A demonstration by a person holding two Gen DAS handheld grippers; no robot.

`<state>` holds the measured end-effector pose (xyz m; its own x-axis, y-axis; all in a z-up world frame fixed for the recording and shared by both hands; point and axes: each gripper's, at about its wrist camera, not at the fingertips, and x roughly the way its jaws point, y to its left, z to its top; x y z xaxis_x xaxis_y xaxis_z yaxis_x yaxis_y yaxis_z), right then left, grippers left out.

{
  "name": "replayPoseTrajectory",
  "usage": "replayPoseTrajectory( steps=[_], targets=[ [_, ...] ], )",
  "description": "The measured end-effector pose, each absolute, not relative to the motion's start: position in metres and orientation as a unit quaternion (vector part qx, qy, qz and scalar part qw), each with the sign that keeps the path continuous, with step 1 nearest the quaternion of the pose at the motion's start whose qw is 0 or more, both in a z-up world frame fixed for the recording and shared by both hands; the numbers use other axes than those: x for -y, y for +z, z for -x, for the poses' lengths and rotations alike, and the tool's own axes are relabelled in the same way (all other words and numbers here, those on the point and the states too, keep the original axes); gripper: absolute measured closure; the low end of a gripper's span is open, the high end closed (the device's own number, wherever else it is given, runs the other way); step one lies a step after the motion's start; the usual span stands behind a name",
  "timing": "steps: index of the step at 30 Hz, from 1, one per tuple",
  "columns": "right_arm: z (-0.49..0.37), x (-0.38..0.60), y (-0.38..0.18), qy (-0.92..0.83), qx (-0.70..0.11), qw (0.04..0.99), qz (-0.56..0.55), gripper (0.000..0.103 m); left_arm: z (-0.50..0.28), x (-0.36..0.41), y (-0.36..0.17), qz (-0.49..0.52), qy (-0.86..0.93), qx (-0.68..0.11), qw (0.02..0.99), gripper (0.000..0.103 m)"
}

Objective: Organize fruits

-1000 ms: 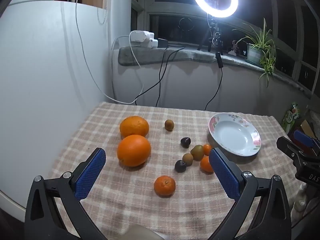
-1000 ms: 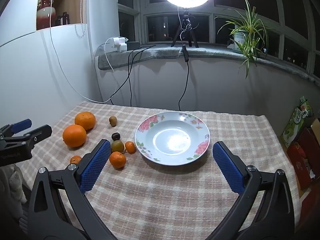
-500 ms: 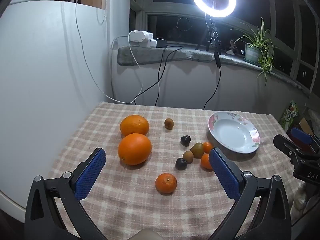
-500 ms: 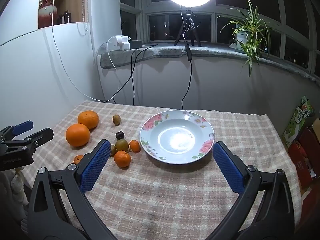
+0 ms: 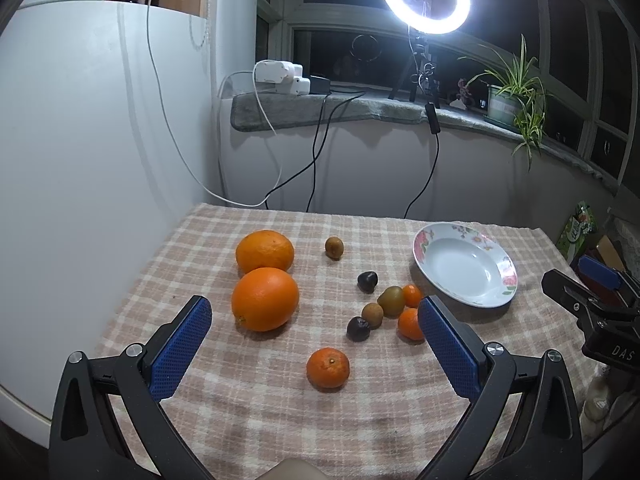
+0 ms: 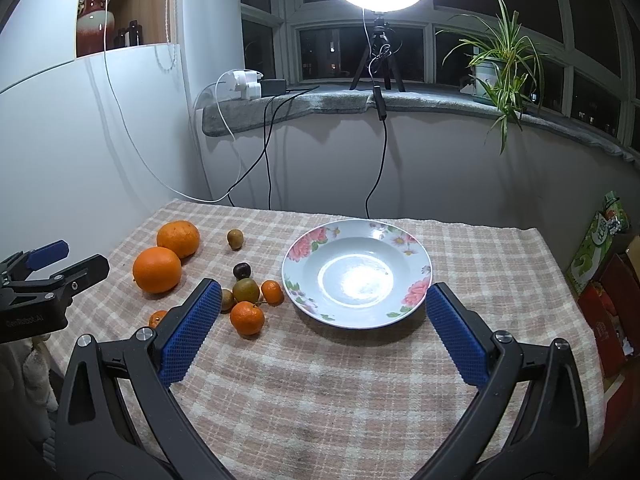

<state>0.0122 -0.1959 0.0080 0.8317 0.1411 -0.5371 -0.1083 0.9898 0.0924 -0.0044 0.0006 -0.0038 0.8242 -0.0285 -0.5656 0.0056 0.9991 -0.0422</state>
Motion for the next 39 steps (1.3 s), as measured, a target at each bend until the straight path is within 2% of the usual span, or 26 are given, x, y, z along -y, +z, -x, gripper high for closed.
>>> replayPoseTrajectory(
  steps=[39],
  targets=[
    [-0.017,0.1903,0.0063,0.086,-0.297,0.95,-0.035,0.0,0.0026,-0.0041,-0.004,0.02,-0.018,-0.3,0.954,0.003]
  ],
)
